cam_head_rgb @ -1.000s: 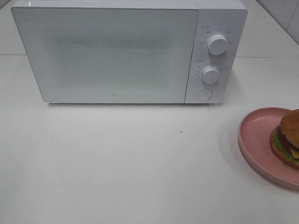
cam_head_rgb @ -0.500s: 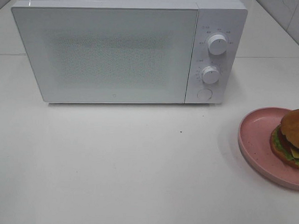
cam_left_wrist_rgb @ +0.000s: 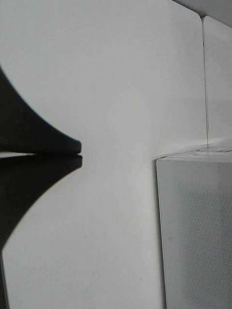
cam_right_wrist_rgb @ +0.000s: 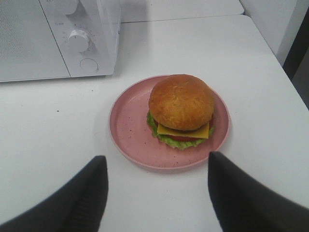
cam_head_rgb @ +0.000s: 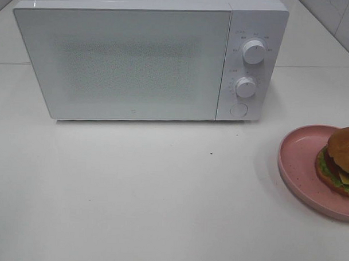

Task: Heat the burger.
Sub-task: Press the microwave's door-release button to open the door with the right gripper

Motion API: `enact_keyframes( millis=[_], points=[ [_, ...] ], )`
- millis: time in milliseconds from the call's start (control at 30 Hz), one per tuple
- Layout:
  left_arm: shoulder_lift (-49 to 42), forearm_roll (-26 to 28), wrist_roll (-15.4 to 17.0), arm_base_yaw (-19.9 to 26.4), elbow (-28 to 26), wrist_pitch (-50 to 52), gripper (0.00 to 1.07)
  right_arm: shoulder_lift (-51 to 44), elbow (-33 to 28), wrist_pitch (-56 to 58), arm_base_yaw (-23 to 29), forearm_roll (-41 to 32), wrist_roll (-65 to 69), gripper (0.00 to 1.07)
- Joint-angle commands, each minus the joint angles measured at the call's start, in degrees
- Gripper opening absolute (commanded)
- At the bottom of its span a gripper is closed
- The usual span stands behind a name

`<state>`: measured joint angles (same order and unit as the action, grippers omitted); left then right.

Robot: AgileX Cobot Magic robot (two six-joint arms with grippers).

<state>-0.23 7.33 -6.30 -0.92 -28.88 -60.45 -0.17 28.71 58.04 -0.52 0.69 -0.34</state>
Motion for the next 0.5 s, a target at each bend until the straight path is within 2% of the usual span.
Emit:
enact_keyframes(
  millis=[33, 500],
  points=[
    [-1.15, 0.23, 0.23, 0.06, 0.11, 0.86, 0.00, -1.43, -0.17, -0.74, -0.17, 0.17, 0.34, 0.58],
    [-1.15, 0.23, 0.23, 0.06, 0.11, 0.86, 0.00, -1.43, -0.17, -0.74, -0.17, 0.17, 0.34, 0.58]
  ],
)
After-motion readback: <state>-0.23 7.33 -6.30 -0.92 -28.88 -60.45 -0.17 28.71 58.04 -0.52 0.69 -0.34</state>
